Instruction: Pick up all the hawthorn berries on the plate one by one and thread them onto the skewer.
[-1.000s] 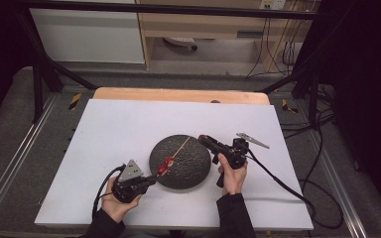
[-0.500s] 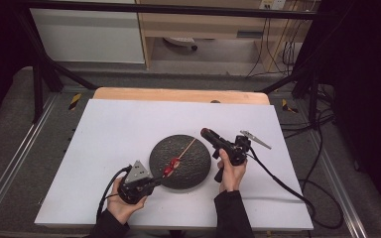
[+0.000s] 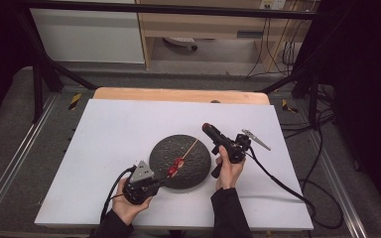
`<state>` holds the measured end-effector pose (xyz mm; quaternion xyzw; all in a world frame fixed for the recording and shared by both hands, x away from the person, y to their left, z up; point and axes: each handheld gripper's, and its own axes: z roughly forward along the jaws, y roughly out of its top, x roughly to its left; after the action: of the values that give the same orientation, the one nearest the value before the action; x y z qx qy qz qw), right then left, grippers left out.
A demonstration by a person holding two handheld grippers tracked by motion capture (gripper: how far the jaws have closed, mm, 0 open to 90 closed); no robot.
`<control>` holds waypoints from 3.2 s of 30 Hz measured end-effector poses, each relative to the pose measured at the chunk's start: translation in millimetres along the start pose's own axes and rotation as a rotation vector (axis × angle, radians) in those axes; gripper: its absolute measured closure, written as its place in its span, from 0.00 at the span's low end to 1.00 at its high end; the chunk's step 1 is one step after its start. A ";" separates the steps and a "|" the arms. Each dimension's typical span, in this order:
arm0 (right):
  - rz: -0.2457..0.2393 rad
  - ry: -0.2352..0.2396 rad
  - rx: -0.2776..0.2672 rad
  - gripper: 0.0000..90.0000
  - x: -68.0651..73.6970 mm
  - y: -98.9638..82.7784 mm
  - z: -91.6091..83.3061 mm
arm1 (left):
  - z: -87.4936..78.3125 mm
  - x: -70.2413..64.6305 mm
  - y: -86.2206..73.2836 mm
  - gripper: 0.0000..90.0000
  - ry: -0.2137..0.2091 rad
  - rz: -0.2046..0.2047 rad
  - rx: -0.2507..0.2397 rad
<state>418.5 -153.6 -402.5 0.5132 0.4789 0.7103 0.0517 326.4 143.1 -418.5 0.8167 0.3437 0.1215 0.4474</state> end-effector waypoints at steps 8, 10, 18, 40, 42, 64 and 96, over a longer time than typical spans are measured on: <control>0.000 0.003 -0.037 0.70 0.0 -2.7 1.5 | 5.1 -3.9 2.1 0.98 -0.001 -0.041 -0.019; 0.000 0.001 -0.043 0.71 0.0 -3.4 1.7 | 6.2 -4.7 2.6 0.98 -0.005 -0.048 -0.022; -0.007 0.002 -0.054 0.71 -0.2 -6.2 2.0 | 10.4 -9.1 4.8 0.98 -0.009 -0.055 -0.039; -0.016 0.007 -0.067 0.71 0.0 -6.9 1.9 | 16.2 -11.0 6.8 0.98 -0.008 -0.076 -0.052; -0.016 0.007 -0.066 0.71 -0.1 -6.9 1.9 | 16.2 -10.3 6.7 0.98 -0.008 -0.077 -0.052; -0.024 0.006 -0.064 0.71 0.1 -5.6 1.4 | 19.1 -13.2 8.5 0.98 -0.019 -0.110 -0.080; -0.021 0.048 -0.008 0.71 6.1 -29.2 -2.8 | 36.2 -12.4 45.1 0.98 0.004 -0.154 -0.130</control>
<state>401.2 -136.2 -419.9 0.4907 0.4825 0.7238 0.0494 356.1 95.0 -401.1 0.7569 0.3976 0.1104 0.5068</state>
